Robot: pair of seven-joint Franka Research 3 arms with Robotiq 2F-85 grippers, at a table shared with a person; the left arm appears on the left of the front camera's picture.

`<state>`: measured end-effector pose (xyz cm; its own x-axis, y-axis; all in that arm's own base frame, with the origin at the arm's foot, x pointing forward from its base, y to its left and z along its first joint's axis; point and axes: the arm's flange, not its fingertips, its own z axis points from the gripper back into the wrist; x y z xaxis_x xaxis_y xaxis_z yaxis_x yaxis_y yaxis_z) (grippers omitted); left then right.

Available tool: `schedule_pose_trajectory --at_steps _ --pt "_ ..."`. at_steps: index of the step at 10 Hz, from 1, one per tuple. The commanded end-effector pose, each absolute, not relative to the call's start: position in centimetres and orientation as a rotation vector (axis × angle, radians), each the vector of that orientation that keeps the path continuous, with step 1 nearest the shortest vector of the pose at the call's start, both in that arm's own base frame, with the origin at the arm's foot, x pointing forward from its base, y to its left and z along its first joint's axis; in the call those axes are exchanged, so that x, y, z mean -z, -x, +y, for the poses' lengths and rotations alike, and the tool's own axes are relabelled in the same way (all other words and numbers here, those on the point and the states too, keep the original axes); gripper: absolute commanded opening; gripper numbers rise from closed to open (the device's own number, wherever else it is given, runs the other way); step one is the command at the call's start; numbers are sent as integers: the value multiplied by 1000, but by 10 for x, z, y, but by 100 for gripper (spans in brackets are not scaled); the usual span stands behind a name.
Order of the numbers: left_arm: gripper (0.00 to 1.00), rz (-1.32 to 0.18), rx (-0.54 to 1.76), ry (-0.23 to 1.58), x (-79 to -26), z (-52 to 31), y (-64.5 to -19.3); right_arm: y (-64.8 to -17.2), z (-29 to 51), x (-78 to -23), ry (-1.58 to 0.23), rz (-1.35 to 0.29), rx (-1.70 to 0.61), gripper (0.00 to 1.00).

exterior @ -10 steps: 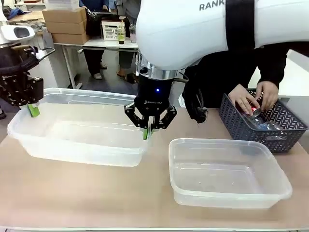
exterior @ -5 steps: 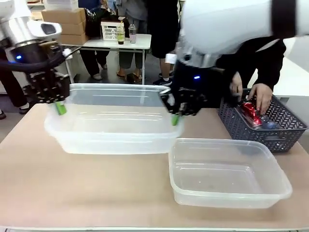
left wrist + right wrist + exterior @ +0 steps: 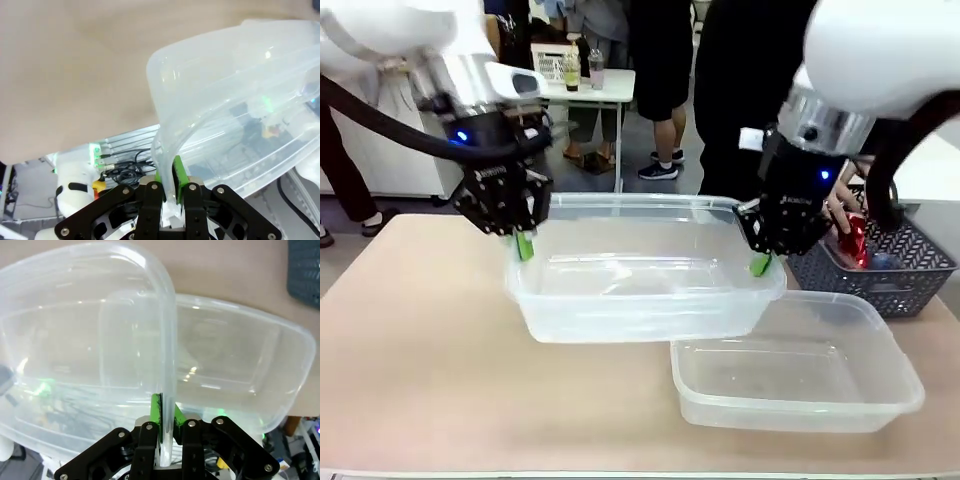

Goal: Sort the waste into each basket.
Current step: Pick up the Organizing box on the left side of the table and lift it.

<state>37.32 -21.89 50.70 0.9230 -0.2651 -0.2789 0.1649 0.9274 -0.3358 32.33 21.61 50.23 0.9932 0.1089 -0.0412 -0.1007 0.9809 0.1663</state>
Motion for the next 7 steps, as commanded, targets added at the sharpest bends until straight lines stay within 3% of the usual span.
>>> schedule_pose_trajectory --at_steps 1,2,3,7 --pt "7 395 249 313 -500 -234 -368 -323 208 -491 -320 -66 -58 5" --pt "7 327 224 313 -507 -219 -373 -323 215 -481 -363 -108 -30 5" --pt "7 327 224 313 -507 -219 -373 -321 207 -498 -200 32 -72 5" --pt "7 327 224 313 -507 -219 -373 -321 207 -498 -200 32 -72 5"
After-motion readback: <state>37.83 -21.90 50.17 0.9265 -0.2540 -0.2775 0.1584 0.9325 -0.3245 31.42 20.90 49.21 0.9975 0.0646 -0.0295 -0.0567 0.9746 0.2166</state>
